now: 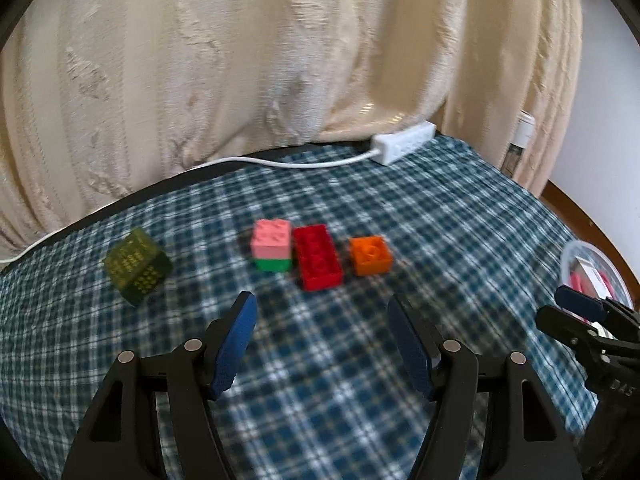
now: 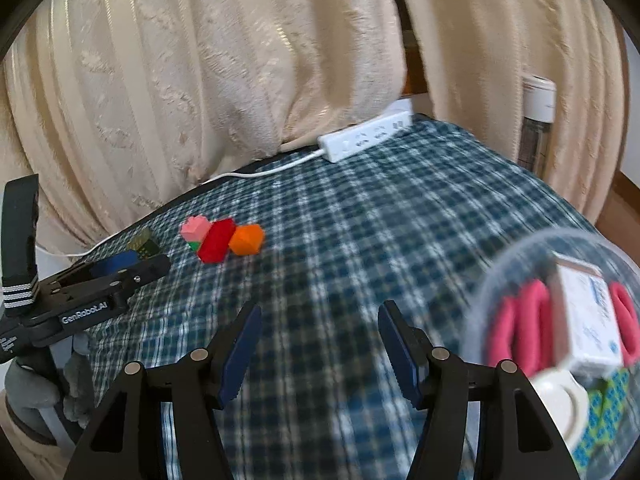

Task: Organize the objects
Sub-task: 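Move both tools back toward the red, orange and pink bricks, then grasp the orange brick with the right tool and lift it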

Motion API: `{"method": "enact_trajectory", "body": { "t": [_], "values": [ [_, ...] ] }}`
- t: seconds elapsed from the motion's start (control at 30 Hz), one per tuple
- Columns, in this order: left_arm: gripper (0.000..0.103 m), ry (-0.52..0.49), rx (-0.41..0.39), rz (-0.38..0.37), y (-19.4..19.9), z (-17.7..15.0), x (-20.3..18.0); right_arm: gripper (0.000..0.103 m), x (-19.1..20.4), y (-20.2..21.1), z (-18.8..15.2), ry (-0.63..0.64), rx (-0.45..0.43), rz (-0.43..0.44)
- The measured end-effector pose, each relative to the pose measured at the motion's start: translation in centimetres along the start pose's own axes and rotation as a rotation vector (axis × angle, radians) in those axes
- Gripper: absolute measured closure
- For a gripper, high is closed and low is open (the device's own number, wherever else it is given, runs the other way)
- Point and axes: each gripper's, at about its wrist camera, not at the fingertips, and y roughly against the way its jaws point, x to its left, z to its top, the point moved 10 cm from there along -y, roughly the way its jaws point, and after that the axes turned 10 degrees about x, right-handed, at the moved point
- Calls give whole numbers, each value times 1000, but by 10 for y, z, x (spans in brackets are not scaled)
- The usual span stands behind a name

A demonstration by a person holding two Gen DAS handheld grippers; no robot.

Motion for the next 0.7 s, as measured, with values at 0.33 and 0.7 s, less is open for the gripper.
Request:
{"method": "enact_trajectory", "body": {
  "t": [0.33,0.7],
  "values": [
    [34,64,17,6,-12,-8,31,39,39,-61,25,52,63,16],
    [34,125,49,7,-25,-14,52,39,70,-106,46,96,112,36]
  ]
}}
